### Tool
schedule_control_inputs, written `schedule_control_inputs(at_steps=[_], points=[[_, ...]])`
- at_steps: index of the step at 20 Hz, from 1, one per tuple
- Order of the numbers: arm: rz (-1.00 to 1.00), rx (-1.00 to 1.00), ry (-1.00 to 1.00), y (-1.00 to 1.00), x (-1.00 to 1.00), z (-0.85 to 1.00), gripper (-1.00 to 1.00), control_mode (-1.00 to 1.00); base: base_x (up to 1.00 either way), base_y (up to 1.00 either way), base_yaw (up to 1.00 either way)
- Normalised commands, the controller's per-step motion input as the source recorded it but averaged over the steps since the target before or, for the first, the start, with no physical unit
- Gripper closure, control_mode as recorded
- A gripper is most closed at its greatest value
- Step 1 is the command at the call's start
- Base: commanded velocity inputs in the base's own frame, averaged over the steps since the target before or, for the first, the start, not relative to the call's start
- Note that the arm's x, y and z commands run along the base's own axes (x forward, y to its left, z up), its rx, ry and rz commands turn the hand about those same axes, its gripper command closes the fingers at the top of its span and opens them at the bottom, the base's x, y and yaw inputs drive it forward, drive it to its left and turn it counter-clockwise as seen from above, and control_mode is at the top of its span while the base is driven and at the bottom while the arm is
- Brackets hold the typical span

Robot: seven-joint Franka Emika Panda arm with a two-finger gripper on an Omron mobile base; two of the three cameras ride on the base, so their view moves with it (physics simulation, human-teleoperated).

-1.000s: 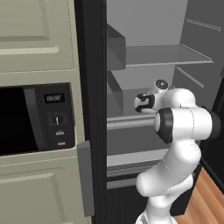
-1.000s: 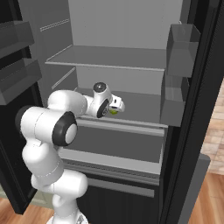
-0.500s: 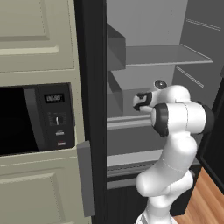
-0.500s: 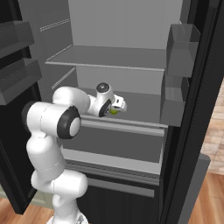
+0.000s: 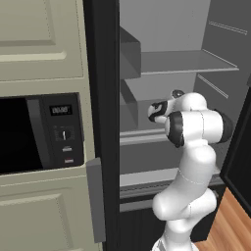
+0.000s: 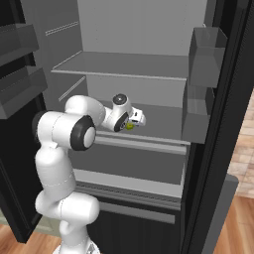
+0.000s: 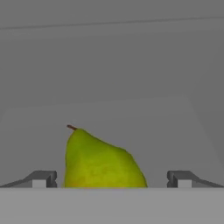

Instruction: Retrieve the kiwi and pear from the fridge and place them into the bowl on the dining table.

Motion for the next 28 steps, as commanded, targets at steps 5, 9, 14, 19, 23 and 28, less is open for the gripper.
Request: schedule_control_inputs(at_steps=[5, 9, 14, 19, 23, 28], points=[[0.00, 0.00, 0.00, -0.03, 0.17, -0.16, -1.00, -1.00, 0.00, 0.00, 0.00], [0.00, 0.00, 0.02, 0.00, 0.08, -0.24, -1.00, -1.00, 0.00, 0.00, 0.00], [0.00, 0.00, 0.04, 0.00, 0.02, -0.35, -1.00, -1.00, 0.00, 0.00, 0.00], [0.00, 0.00, 0.08, 0.00, 0.00, -0.50, -1.00, -1.00, 0.00, 0.00, 0.00], [0.00, 0.00, 0.06, 0.06, 0.00, -0.64, -1.00, -1.00, 0.00, 0.00, 0.00], [0.00, 0.00, 0.05, 0.17, -0.01, -0.81, -1.00, -1.00, 0.00, 0.00, 0.00]])
